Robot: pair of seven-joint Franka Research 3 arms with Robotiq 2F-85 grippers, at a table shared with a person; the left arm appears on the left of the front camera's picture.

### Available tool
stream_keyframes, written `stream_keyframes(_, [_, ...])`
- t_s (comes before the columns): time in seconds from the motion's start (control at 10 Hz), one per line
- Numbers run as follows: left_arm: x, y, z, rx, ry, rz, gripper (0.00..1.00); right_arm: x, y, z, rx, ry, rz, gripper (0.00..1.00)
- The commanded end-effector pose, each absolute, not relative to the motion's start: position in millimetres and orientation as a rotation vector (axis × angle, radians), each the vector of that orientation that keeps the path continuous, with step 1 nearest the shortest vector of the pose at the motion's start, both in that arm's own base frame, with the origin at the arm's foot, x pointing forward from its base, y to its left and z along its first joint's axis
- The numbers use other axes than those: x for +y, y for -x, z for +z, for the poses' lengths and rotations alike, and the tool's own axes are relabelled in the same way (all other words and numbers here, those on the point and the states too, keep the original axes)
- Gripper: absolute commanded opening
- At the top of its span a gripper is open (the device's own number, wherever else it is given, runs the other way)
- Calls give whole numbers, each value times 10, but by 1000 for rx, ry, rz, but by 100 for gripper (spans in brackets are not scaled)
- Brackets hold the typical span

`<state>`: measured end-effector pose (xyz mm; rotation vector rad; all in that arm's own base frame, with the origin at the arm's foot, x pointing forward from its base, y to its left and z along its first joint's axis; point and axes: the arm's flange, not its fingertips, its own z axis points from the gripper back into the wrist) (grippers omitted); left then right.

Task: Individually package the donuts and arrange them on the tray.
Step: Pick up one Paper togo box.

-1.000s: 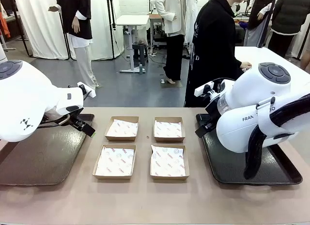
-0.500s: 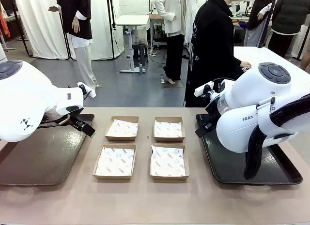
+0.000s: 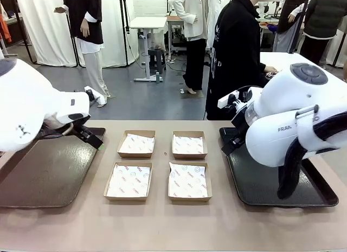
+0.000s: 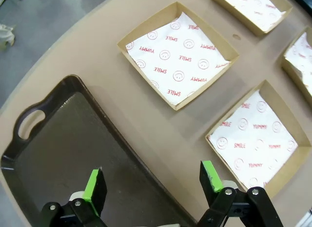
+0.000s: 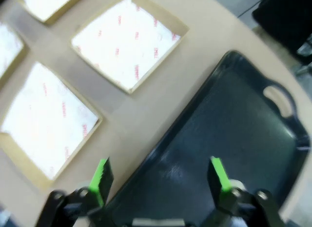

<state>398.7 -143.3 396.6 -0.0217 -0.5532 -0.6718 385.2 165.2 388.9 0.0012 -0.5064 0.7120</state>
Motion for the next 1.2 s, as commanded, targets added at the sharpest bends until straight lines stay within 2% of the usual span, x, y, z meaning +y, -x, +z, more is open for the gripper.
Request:
stream_keyframes(0.0, [-836, -3038, 4045, -516, 58, -746, 100, 1203, -3002, 4030, -410, -22, 803, 100])
stream_keyframes(0.3, [-457, -2569, 4143, -373, 55, -807, 100, 954, -2393, 4184, -320, 36, 869, 100])
stream_keyframes(0.5, [-347, -2344, 4104, -308, 70, -819, 100, 875, -2232, 4154, -273, 58, 869, 100])
stream_keyframes(0.6, [-364, -2371, 4075, -336, 49, -806, 100, 859, -2323, 4126, -301, 111, 832, 100])
stream_keyframes(0.7, [-570, -3315, 4797, -313, 88, -800, 100, 1266, -2994, 4830, -276, 29, 849, 100])
stream_keyframes(1.0, [-570, -3315, 4797, -313, 88, -800, 100, 1207, -2924, 4905, -273, 51, 850, 100])
stream_keyframes(1.1, [-513, -3251, 4842, -299, 81, -797, 100, 941, -3072, 4861, -269, -280, 666, 100])
